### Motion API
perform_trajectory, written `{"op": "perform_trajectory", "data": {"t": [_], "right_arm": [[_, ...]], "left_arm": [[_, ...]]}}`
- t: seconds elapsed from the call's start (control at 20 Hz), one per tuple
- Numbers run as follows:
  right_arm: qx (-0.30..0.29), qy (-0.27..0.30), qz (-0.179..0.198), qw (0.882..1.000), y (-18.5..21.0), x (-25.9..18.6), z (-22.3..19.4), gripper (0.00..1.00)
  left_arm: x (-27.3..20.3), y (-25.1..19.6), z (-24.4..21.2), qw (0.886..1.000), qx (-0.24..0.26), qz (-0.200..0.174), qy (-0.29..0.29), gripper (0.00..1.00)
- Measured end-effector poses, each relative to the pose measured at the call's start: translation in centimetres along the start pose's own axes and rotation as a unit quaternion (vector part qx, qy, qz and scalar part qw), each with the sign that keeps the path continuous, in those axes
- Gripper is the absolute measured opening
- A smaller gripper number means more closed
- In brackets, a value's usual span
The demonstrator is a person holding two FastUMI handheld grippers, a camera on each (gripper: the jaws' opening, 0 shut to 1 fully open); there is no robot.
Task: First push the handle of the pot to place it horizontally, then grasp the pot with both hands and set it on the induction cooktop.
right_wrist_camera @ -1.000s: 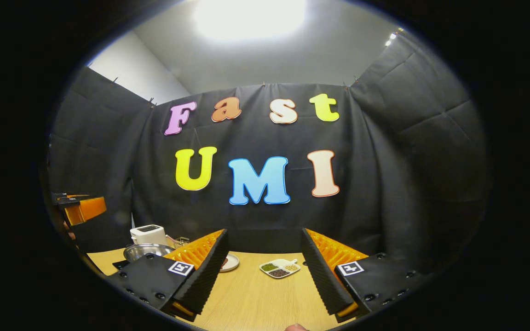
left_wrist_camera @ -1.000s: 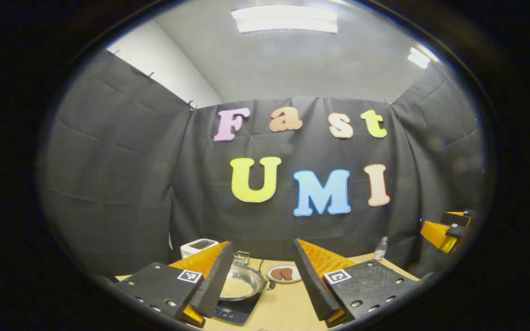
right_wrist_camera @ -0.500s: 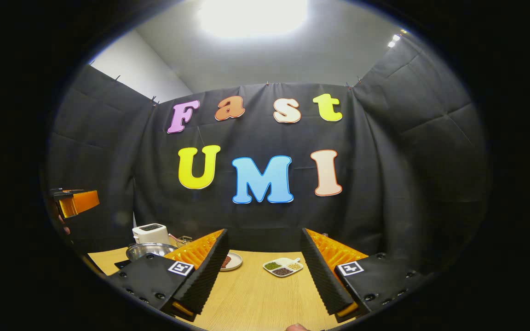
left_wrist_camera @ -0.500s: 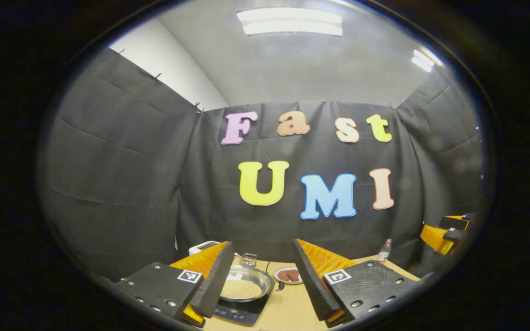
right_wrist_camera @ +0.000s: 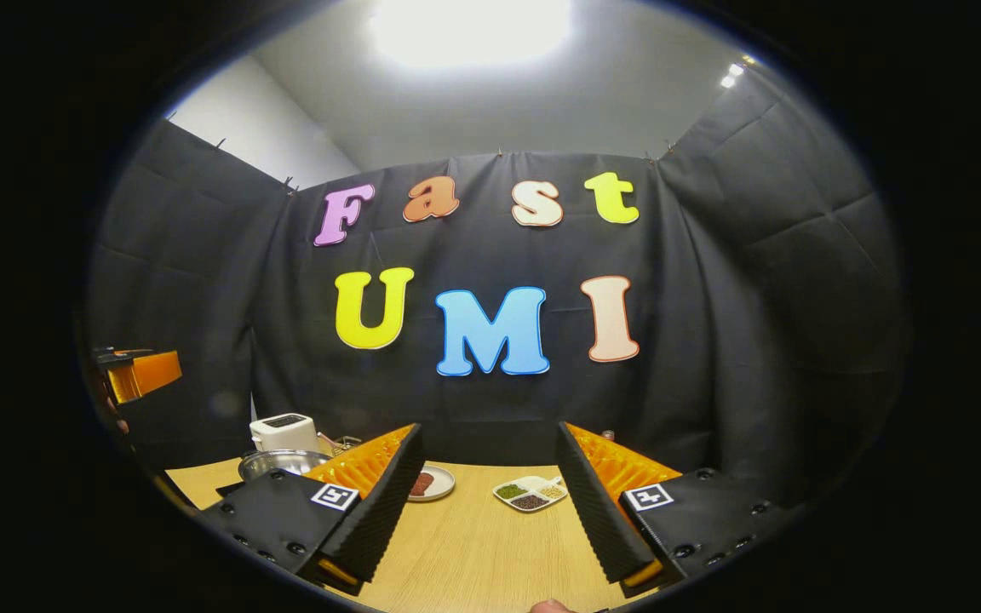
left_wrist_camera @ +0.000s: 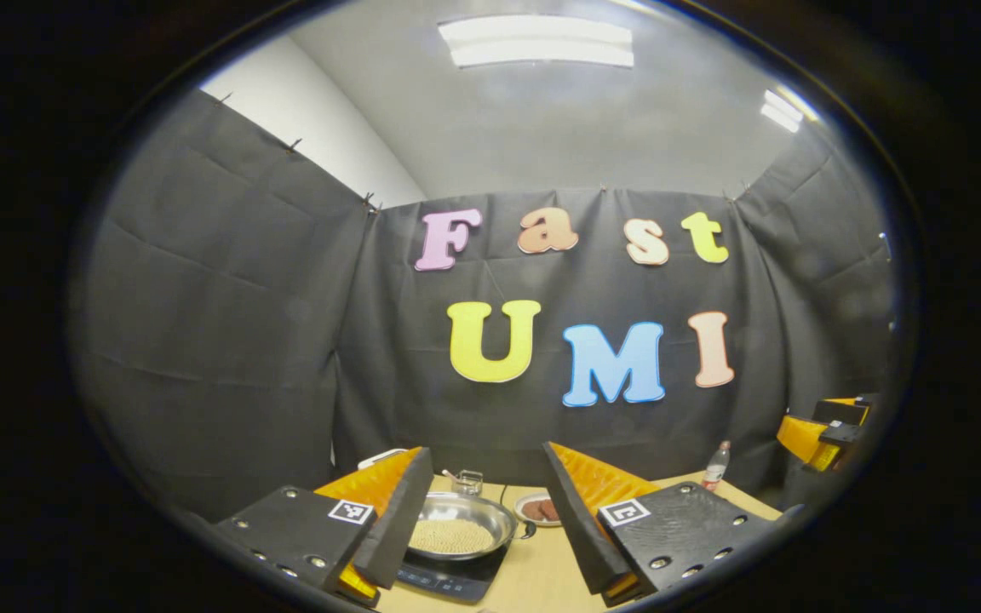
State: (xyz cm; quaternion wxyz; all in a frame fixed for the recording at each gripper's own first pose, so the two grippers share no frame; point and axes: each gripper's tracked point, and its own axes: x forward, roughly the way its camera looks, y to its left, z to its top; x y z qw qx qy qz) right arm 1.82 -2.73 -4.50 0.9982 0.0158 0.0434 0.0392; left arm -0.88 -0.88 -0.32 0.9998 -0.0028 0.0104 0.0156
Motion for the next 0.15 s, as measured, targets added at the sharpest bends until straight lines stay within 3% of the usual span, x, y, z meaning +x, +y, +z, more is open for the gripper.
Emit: {"op": "perform_trajectory", "data": {"t": [0.15], "right_arm": [[0.001,-0.001,-0.001,1.000,0.12,0.03,0.15,0.98]], "left_arm": [[-0.01,0.32,0.08,1.000,-0.001,0.003,-0.002,0.77]]}}
